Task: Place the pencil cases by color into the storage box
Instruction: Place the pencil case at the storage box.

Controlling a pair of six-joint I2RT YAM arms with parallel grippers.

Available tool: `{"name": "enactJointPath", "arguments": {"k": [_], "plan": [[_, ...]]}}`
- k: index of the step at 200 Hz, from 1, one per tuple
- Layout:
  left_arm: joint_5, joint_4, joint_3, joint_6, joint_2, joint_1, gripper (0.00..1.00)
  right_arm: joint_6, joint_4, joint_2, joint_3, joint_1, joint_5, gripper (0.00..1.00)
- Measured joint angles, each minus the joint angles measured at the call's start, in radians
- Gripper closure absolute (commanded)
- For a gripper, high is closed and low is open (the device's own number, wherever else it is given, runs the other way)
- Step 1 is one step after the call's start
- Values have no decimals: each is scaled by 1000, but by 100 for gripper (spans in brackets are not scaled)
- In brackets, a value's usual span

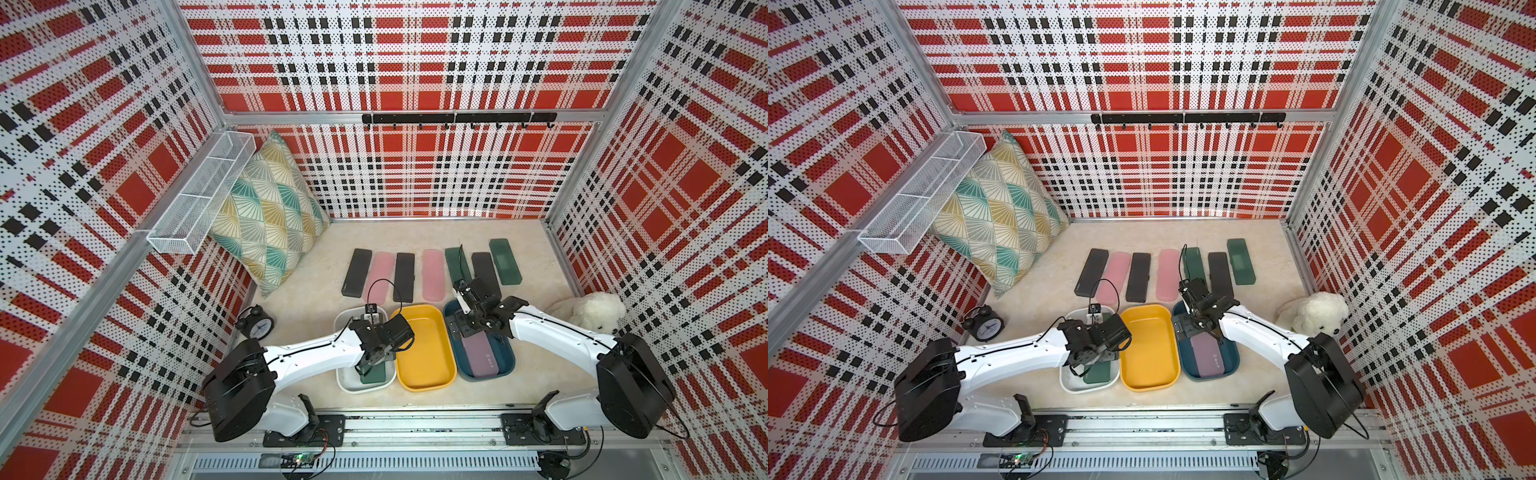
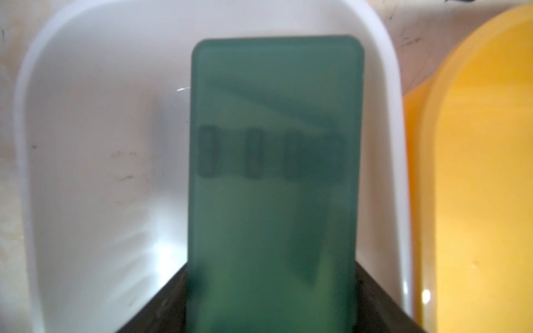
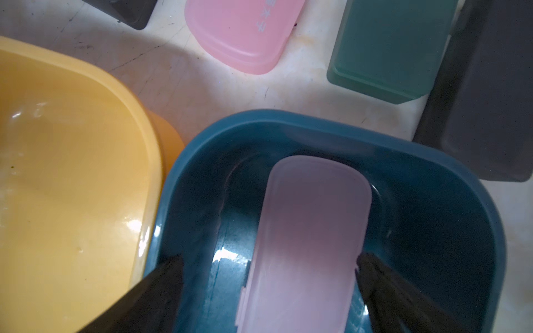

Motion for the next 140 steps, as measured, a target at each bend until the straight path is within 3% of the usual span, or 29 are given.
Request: {"name": "enactJointPath", "arguments": {"k": [140], "plan": [[32, 34, -79, -102, -53, 14, 26, -10, -8, 0, 21, 0, -8, 0]]}}
